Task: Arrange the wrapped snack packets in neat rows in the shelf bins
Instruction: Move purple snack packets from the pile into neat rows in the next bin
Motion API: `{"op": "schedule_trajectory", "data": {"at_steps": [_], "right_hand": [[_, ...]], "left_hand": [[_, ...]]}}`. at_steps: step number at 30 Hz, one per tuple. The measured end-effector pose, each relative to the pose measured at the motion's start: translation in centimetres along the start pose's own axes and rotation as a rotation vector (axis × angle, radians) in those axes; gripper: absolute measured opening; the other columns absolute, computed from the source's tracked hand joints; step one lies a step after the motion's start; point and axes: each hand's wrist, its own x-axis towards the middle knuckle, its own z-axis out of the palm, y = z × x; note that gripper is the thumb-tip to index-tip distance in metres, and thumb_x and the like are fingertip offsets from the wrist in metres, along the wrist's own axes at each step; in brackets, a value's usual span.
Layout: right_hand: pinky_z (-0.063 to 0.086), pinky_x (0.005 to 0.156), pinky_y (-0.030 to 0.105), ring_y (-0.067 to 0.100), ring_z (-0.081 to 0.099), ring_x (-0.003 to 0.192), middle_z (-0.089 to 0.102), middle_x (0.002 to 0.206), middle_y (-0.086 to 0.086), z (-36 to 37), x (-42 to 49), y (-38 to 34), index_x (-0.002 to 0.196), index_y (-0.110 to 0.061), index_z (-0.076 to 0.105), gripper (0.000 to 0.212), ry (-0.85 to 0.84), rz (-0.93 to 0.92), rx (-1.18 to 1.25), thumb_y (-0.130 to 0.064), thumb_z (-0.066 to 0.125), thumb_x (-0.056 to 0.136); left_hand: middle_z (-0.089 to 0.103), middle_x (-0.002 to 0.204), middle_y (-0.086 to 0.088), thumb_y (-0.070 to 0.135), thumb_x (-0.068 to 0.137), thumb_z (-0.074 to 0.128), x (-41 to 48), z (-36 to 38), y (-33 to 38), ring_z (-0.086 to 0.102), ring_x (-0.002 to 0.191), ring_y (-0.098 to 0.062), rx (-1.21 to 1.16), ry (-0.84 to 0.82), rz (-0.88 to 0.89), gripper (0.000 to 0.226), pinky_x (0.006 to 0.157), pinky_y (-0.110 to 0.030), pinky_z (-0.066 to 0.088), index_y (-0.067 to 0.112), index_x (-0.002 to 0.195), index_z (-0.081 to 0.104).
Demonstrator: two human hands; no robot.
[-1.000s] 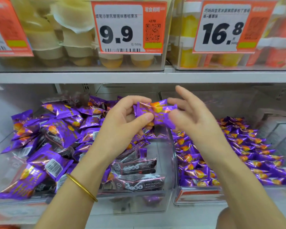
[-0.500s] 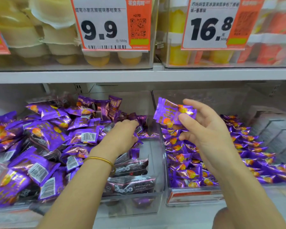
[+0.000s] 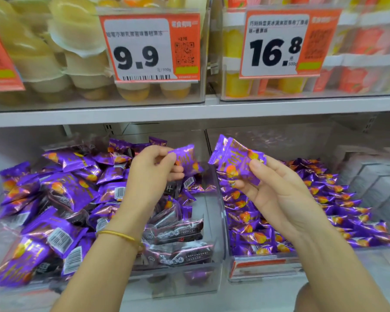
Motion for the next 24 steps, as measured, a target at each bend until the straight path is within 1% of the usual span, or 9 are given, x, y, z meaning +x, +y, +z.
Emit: {"op": "schedule_trajectory", "data": {"at_steps": [3, 7, 9, 12, 16, 18, 20, 22, 24], "right_hand": [[0.053, 0.057, 0.023, 0.010, 0.064, 0.070, 0.071, 0.085, 0.002, 0.0, -0.2, 0.0, 0.080, -0.019, 0.076, 0.021, -0.060, 0.031, 0.029, -0.024, 0.074, 0.059], [0.054, 0.066, 0.024, 0.010, 0.065, 0.081, 0.071, 0.094, 0.002, -0.2, -0.4, 0.1, 0.091, -0.020, 0.074, 0.046, -0.140, 0.028, 0.020, -0.037, 0.088, 0.050], [0.056, 0.073, 0.028, 0.015, 0.066, 0.086, 0.071, 0.098, 0.006, -0.3, -0.6, -0.1, 0.093, -0.018, 0.074, 0.049, -0.161, 0.025, 0.041, -0.035, 0.090, 0.051], [0.057, 0.070, 0.031, 0.019, 0.068, 0.085, 0.071, 0.096, 0.009, -1.3, -0.9, -1.2, 0.092, -0.013, 0.072, 0.047, -0.154, -0.007, 0.062, -0.030, 0.090, 0.052], [0.057, 0.068, 0.031, 0.020, 0.069, 0.081, 0.072, 0.088, 0.010, -5.9, -1.7, -4.7, 0.087, -0.011, 0.072, 0.055, 0.019, -0.069, -0.044, -0.032, 0.094, 0.041], [0.058, 0.071, 0.029, 0.016, 0.069, 0.076, 0.073, 0.084, 0.007, -8.5, -2.7, -6.1, 0.084, -0.014, 0.074, 0.060, 0.104, -0.033, -0.257, -0.042, 0.094, 0.035], [0.055, 0.068, 0.022, 0.011, 0.065, 0.068, 0.070, 0.078, 0.004, -10.5, -3.6, -6.5, 0.081, -0.014, 0.074, 0.066, 0.141, 0.088, -0.443, -0.048, 0.093, 0.029], [0.051, 0.061, 0.018, 0.010, 0.059, 0.064, 0.064, 0.076, 0.005, -11.5, -4.1, -6.4, 0.080, -0.012, 0.073, 0.065, 0.090, 0.207, -0.555, -0.048, 0.093, 0.031], [0.049, 0.060, 0.015, 0.009, 0.060, 0.065, 0.066, 0.076, 0.005, -11.4, -3.9, -6.5, 0.080, -0.012, 0.072, 0.051, -0.009, 0.288, -0.643, -0.043, 0.091, 0.044]], "left_hand": [[0.062, 0.078, -0.013, 0.003, 0.094, 0.049, -2.0, 0.2, 2.1, 0.068, 0.064, -0.011, -0.378, -0.065, -0.101, 0.011, 0.061, -0.022, 0.056, 0.001, 0.087, 0.057], [0.066, 0.074, -0.010, 0.002, 0.092, 0.050, -3.8, 1.2, 3.8, 0.067, 0.061, -0.010, -0.553, -0.141, -0.131, 0.013, 0.057, -0.017, 0.053, 0.002, 0.081, 0.057], [0.069, 0.069, -0.005, 0.005, 0.089, 0.055, -4.4, 1.9, 4.1, 0.065, 0.058, -0.008, -0.479, -0.208, -0.096, 0.011, 0.053, -0.015, 0.051, 0.004, 0.079, 0.060], [0.070, 0.072, 0.003, 0.008, 0.085, 0.063, -4.9, 2.8, 3.8, 0.057, 0.057, -0.002, -0.159, -0.254, 0.080, 0.010, 0.056, -0.013, 0.045, 0.013, 0.079, 0.069], [0.067, 0.094, 0.010, 0.007, 0.086, 0.061, -5.1, 4.0, 3.4, 0.059, 0.080, 0.002, 0.187, -0.231, 0.322, 0.024, 0.071, -0.006, 0.042, 0.030, 0.086, 0.069], [0.064, 0.097, 0.012, 0.010, 0.087, 0.061, -5.1, 4.7, 3.3, 0.058, 0.086, -0.001, 0.229, -0.218, 0.363, 0.024, 0.074, -0.008, 0.042, 0.033, 0.088, 0.067], [0.063, 0.097, 0.015, 0.019, 0.084, 0.058, -4.9, 5.3, 3.0, 0.058, 0.094, -0.005, 0.242, -0.192, 0.390, 0.020, 0.083, -0.017, 0.044, 0.038, 0.086, 0.065], [0.063, 0.097, 0.016, 0.023, 0.080, 0.053, -4.8, 5.9, 2.8, 0.058, 0.099, -0.011, 0.228, -0.165, 0.394, 0.022, 0.089, -0.028, 0.046, 0.042, 0.085, 0.063], [0.062, 0.097, 0.015, 0.020, 0.081, 0.054, -4.8, 6.3, 2.7, 0.059, 0.099, -0.013, 0.212, -0.158, 0.393, 0.024, 0.088, -0.032, 0.047, 0.043, 0.084, 0.062]]}}
